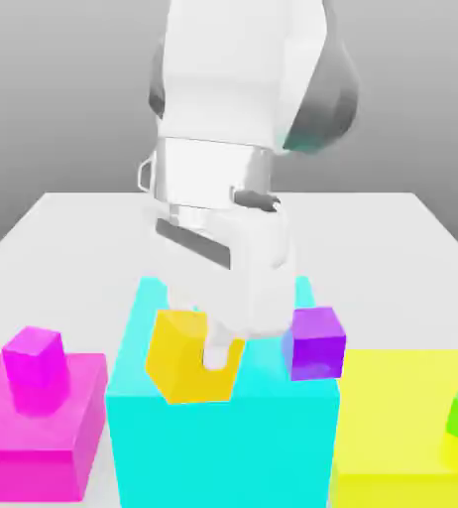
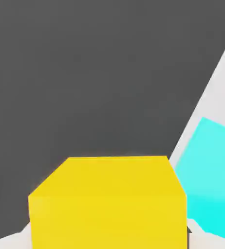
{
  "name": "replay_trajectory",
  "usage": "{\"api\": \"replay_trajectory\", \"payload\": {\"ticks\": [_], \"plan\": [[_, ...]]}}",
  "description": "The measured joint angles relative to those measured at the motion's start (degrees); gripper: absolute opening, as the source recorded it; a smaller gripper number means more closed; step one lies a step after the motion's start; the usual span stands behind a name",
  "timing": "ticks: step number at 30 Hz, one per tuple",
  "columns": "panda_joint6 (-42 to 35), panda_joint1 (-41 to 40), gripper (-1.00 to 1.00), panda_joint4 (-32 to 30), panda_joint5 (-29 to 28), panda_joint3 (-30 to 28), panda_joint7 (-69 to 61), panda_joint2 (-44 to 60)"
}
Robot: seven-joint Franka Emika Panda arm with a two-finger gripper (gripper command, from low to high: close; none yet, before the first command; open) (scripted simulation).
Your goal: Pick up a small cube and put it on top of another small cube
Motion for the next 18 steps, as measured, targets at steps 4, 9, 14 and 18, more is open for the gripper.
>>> {"api": "replay_trajectory", "payload": {"ticks": [4,9,14,18], "plan": [[-4.27,8.57,-1.0,1.95,2.09,2.53,-5.32,2.49],[-8.69,14.26,-1.0,0.06,6.13,5.15,-12.2,7.01],[-3.99,17.55,-1.0,-0.71,2.71,5.57,-11.31,13.53],[-2.57,17.88,1.0,-1.01,1.84,5.22,-10.73,14.82]]}}
